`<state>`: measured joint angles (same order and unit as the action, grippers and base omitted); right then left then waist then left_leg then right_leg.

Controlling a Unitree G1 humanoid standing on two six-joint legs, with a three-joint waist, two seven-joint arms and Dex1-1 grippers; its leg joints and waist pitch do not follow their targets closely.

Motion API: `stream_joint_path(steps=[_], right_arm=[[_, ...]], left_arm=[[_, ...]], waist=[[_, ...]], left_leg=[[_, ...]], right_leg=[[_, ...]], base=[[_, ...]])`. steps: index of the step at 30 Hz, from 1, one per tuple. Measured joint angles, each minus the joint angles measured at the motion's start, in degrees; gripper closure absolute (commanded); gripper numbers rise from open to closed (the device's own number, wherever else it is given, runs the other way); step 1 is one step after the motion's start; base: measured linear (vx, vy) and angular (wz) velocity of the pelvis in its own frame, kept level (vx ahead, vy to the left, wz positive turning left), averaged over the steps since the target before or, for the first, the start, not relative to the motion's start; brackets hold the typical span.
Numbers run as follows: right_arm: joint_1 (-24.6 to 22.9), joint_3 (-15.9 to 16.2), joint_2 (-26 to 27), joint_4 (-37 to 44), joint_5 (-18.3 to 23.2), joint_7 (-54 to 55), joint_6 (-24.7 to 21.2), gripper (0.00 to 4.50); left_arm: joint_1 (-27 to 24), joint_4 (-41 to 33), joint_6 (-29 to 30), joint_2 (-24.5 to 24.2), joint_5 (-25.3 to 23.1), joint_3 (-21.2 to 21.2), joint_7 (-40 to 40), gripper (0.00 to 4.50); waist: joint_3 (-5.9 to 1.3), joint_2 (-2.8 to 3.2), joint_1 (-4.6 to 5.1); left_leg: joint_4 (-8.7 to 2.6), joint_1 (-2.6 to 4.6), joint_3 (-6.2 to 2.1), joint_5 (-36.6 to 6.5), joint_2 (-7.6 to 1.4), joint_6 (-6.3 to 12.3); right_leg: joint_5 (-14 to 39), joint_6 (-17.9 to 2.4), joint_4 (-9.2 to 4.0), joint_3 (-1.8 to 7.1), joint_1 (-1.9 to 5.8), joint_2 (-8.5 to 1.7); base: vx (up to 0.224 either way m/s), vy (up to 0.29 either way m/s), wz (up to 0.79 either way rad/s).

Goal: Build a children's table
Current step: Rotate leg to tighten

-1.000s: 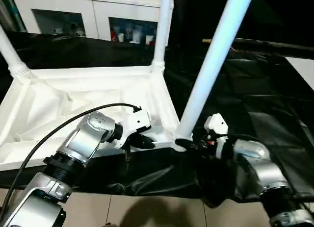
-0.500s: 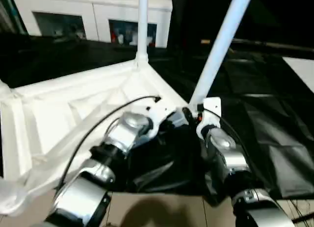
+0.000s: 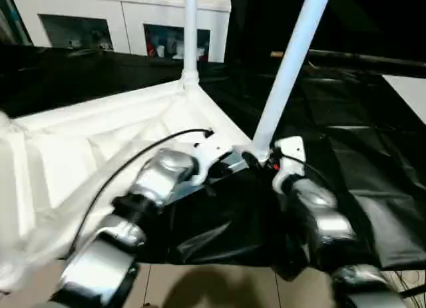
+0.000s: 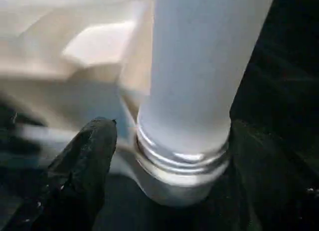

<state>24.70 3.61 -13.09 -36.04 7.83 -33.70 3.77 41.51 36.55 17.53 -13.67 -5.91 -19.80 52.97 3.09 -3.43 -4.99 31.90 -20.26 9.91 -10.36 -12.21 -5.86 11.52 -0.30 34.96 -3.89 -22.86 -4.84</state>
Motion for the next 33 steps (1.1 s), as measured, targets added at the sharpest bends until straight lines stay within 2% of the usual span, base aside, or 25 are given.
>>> stream_joint_path(steps=[4,10,18,29,33], right_arm=[[-3.32,2.29,-5.39,4.93,0.68,-11.54,0.47,0.76],[-4.51,4.12,-7.47,8.99,2.62,-19.80,0.44,0.76],[-5.10,5.48,-8.56,10.31,3.00,-24.14,0.06,0.76],[-5.09,5.67,-8.50,10.35,3.70,-25.78,-0.95,1.77],[-5.09,5.66,-8.51,10.43,3.76,-26.14,-0.99,1.90]], left_arm=[[-2.83,-5.10,-1.82,-5.34,1.82,-1.05,9.01,4.50],[-5.62,-9.97,-2.11,-9.56,3.99,-1.65,17.62,4.50],[-6.85,-12.60,-1.23,-11.03,4.62,-2.52,20.25,4.50],[-6.95,-13.03,-0.50,-11.12,4.63,-2.52,20.45,4.50],[-7.00,-13.05,-0.41,-11.17,4.70,-2.52,20.45,4.50]], waist=[[0.02,0.03,-0.15],[0.03,0.02,-0.48],[0.04,0.02,-0.45],[0.03,0.01,-0.43],[0.03,0.00,-0.41]], left_leg=[[0.08,-0.02,0.05,-0.03,0.00,0.09],[0.36,-0.07,0.13,-0.05,0.00,0.36],[0.44,-0.05,0.12,-0.13,0.00,0.24],[0.50,-0.06,0.13,-0.11,0.00,0.28],[0.52,-0.06,0.13,-0.04,0.01,0.39]], right_leg=[[0.21,-0.11,-0.03,0.01,-0.05,0.00],[0.27,-0.21,0.02,0.01,-0.10,-0.04],[0.27,-0.22,0.09,0.03,-0.06,-0.07],[0.27,-0.22,0.13,0.03,-0.05,-0.07],[0.27,-0.22,0.16,0.04,-0.05,-0.07]], base=[[0.000,0.000,0.00],[0.000,0.000,0.00],[0.000,0.000,0.00],[0.000,0.000,0.00],[0.000,0.000,0.00]])
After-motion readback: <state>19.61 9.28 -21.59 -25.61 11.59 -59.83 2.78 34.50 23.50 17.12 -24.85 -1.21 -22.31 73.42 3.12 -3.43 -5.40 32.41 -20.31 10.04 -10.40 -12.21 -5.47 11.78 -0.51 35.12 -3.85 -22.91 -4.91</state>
